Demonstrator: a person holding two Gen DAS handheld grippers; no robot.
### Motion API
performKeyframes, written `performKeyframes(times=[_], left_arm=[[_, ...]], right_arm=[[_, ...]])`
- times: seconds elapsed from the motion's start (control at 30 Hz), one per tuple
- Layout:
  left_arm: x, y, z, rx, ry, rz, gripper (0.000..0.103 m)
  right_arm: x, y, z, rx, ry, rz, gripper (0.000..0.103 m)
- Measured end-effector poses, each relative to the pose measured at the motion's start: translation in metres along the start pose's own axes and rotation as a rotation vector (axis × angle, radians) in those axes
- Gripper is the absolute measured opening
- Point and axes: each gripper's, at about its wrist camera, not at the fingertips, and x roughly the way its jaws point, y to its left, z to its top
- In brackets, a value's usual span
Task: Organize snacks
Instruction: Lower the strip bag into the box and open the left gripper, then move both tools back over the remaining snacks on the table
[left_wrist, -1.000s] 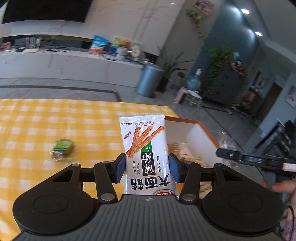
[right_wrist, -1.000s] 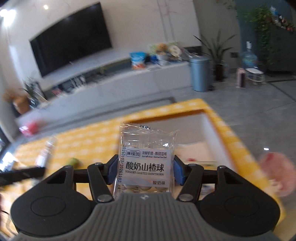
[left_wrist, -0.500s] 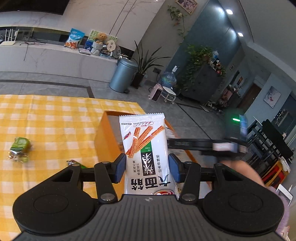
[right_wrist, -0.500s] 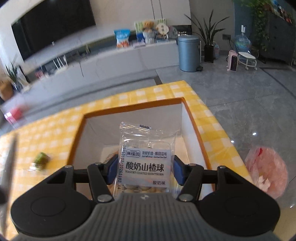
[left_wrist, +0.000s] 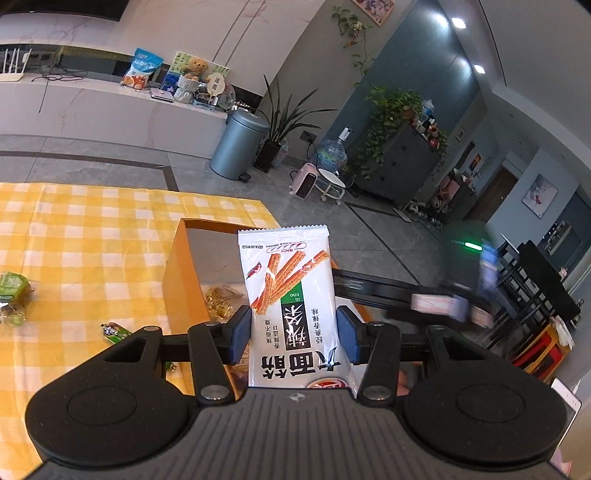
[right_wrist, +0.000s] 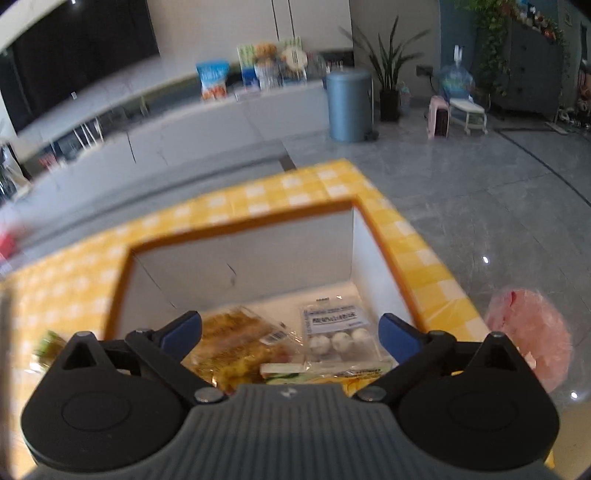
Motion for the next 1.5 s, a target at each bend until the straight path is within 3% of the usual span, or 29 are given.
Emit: performKeyframes(times=[0.13, 0.27, 0.4, 0.63, 0.8, 0.83, 0.93, 1.07, 1.33, 1.5], left_arm=[[0.007, -0.008, -0.002, 0.018, 0.017, 0.026, 0.056], [0.025, -0.015, -0.006, 0.031, 0.048, 0.016, 0.056], [0.051, -0.022, -0.01, 0.037, 0.098, 0.008, 0.056], [0.094, -0.03, -0.025, 0.074, 0.206, -0.008, 0.056], [0.106, -0.032, -0.036, 0.108, 0.245, 0.035, 0.058], [0.105, -0.031, -0.037, 0.108, 0.237, 0.041, 0.06], [0.094, -0.03, -0.039, 0.104, 0.187, 0.016, 0.092], [0.077, -0.035, -0.036, 0.103, 0.135, 0.009, 0.095], [0.049, -0.053, -0.024, 0.203, 0.064, 0.127, 0.096], [0.022, -0.06, -0.02, 0.323, -0.005, 0.224, 0.096]], right_arm=[[-0.037, -0.013, -0.016, 0.063, -0.125, 0.009, 0.1], [-0.063, -0.023, -0.026, 0.054, -0.184, 0.044, 0.1], [-0.074, -0.036, -0.022, 0.128, -0.241, 0.059, 0.1], [-0.069, -0.051, -0.026, 0.174, -0.216, 0.042, 0.1], [-0.064, -0.06, -0.029, 0.206, -0.192, 0.032, 0.1], [-0.064, -0.06, -0.029, 0.207, -0.191, 0.032, 0.1], [-0.064, -0.061, -0.03, 0.205, -0.188, 0.036, 0.1], [-0.065, -0.059, -0.031, 0.195, -0.187, 0.042, 0.1], [-0.069, -0.047, -0.029, 0.15, -0.195, 0.07, 0.1], [-0.077, -0.034, -0.025, 0.137, -0.214, 0.105, 0.1]])
